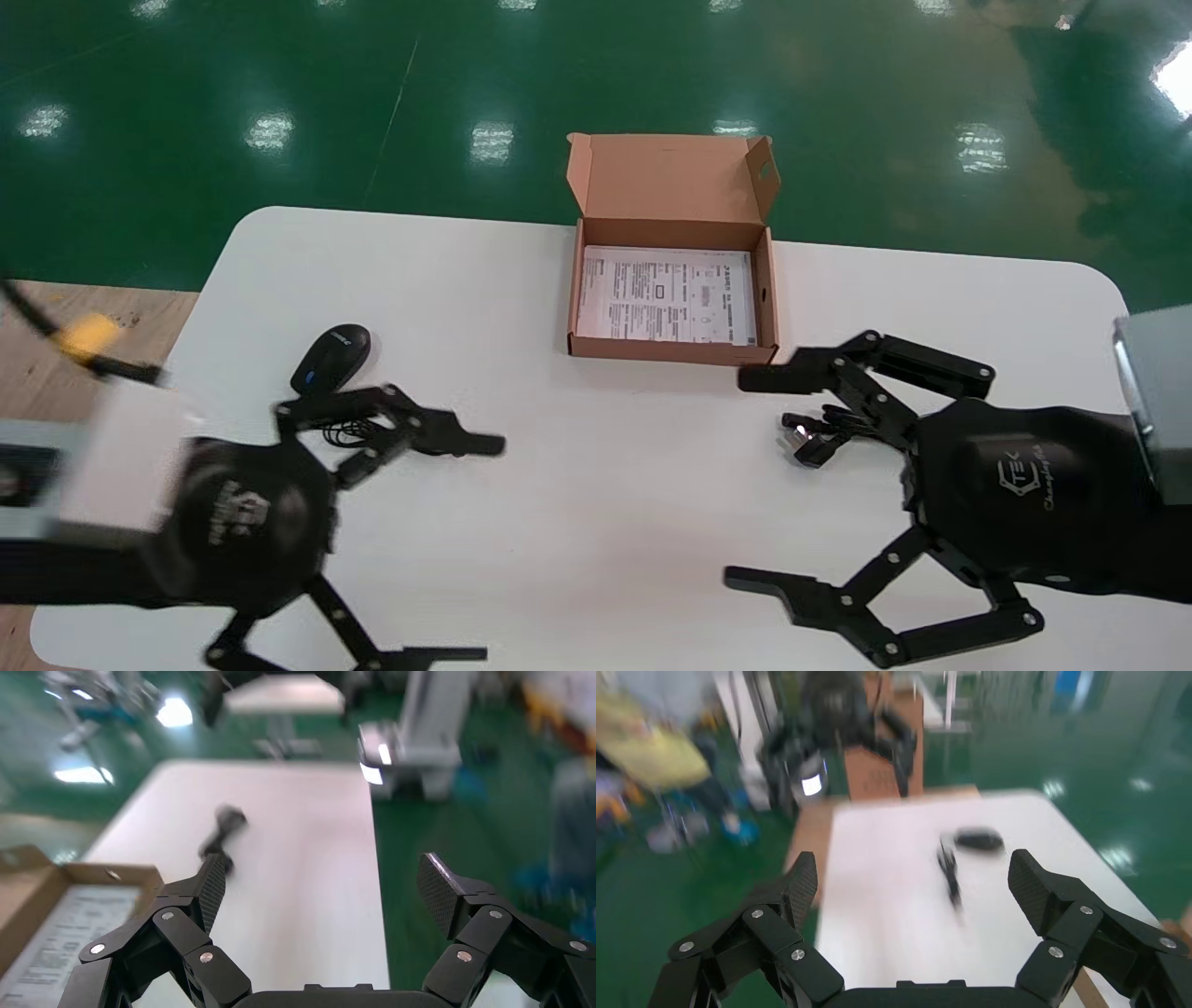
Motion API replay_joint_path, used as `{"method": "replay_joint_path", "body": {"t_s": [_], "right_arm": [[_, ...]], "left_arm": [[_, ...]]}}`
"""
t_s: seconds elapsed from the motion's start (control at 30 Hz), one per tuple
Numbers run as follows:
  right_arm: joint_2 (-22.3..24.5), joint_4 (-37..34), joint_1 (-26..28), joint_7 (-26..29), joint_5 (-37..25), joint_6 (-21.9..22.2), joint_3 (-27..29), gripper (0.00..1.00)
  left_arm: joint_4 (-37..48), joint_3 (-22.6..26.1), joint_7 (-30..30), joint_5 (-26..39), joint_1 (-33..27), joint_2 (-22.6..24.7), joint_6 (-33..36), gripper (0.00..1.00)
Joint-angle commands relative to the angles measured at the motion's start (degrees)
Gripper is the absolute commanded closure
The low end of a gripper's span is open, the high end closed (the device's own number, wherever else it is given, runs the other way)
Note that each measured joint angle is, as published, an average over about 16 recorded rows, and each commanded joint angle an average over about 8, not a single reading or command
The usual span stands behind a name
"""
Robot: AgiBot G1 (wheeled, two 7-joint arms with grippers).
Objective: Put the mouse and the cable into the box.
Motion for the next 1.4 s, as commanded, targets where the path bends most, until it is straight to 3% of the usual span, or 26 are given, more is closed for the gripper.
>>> {"method": "replay_joint_path", "body": {"t_s": [0.03, 0.27, 0.5, 0.9, 1.4], "right_arm": [[0.7, -0.7, 1.4, -1.2, -2.3, -1.4, -0.6, 0.0], [2.3, -7.6, 10.2, -11.9, -17.0, -2.0, -8.3, 0.0], [1.1, -17.8, 15.8, -21.8, -28.0, -1.5, -14.4, 0.0], [-7.3, -38.7, 23.1, -34.7, -38.5, 1.7, -20.4, 0.0], [-17.1, -57.0, 29.0, -45.2, -43.5, 9.7, -22.6, 0.0]], "left_arm": [[-0.7, 3.0, 0.7, 4.1, -3.8, 0.5, 1.5, 0.0], [7.9, 15.5, 7.2, 15.8, -13.6, 5.7, 1.0, 0.0], [24.8, 22.4, 16.8, 27.8, -19.8, 13.2, -1.2, 0.0], [50.3, 26.5, 31.9, 38.0, -26.3, 22.1, -8.5, 0.0], [66.6, 28.0, 44.3, 41.7, -29.3, 27.9, -18.7, 0.0]]}}
